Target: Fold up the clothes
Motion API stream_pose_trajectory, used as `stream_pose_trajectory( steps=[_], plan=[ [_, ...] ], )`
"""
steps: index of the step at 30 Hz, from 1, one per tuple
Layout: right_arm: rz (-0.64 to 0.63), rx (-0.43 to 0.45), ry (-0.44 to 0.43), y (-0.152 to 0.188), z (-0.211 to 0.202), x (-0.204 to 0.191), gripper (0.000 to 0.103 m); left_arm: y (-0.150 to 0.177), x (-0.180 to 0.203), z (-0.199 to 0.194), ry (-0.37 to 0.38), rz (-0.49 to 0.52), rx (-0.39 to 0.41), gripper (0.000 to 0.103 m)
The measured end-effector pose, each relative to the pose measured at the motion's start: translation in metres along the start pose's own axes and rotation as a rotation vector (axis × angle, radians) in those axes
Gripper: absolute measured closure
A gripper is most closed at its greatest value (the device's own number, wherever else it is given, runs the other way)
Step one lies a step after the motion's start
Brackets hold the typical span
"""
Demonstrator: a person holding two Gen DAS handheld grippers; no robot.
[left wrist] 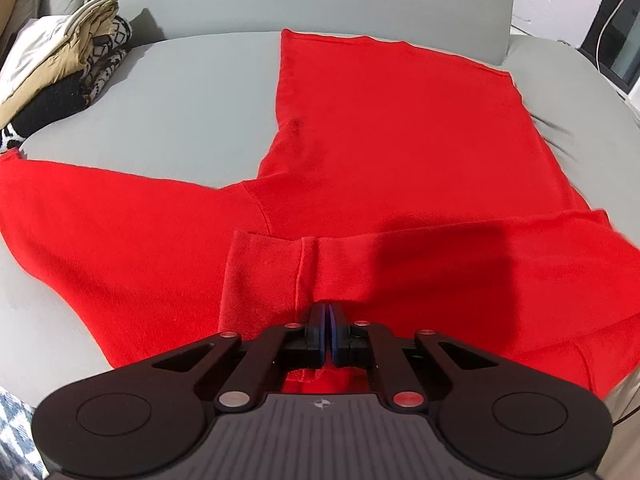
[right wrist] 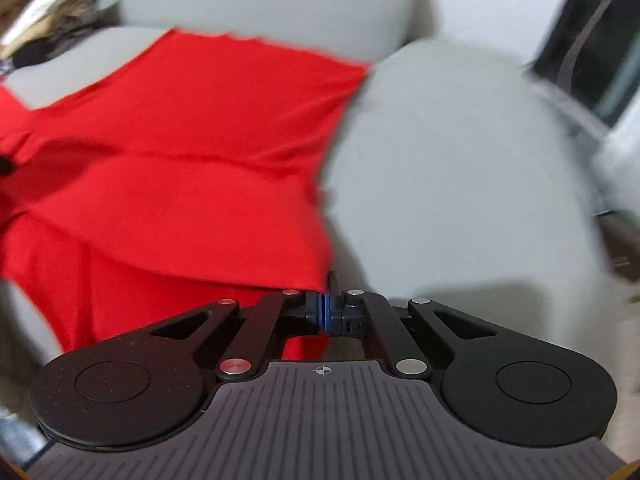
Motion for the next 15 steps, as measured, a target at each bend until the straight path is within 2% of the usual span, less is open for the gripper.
stream_pose_trajectory(
  steps=[1, 5, 7, 9, 10, 11, 12, 15],
  plan=[
    [0.007, -0.002, 0.052, 0.003, -0.005, 0.002, 0.103, -0.001, -0.001, 0.001, 0.000, 0.006, -0.003, 0.096],
    [-0.058, -0.104, 0.125, 0.014, 0.017, -0.009, 0.102, -0.004, 0.000, 0.004, -0.017, 0.042, -0.014, 0.096],
    [-0.117, -0.187, 0.125, 0.020, 0.032, -0.021, 0.099, -0.004, 0.002, 0.004, -0.031, 0.064, -0.017, 0.096],
    [-0.109, -0.221, 0.132, 0.022, 0.033, -0.021, 0.085, -0.003, 0.003, 0.001, -0.042, 0.048, -0.010, 0.096],
    [-0.093, -0.237, 0.130, 0.022, 0.029, -0.018, 0.062, 0.000, 0.003, -0.002, -0.047, 0.049, -0.010, 0.095],
    [-0.050, -0.245, 0.111, 0.022, 0.021, -0.011, 0.052, 0.002, 0.003, -0.005, -0.053, 0.052, -0.010, 0.096],
    [-0.006, -0.251, 0.087, 0.022, 0.012, -0.004, 0.052, 0.007, 0.003, -0.010, -0.056, 0.059, -0.015, 0.095],
    [0.202, -0.244, -0.088, 0.024, -0.023, 0.021, 0.052, 0.022, 0.001, -0.026, -0.064, 0.075, -0.030, 0.093]
  ],
)
Point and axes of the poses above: each gripper's, at about its wrist camera, not at the fingertips, and z roughly the way its jaws point, x to its right, y to its underside, the point moved 6 cm from there along z, roughly the way its jaws point, and after that the axes turned 14 degrees about -x, right-handed, at the moved point
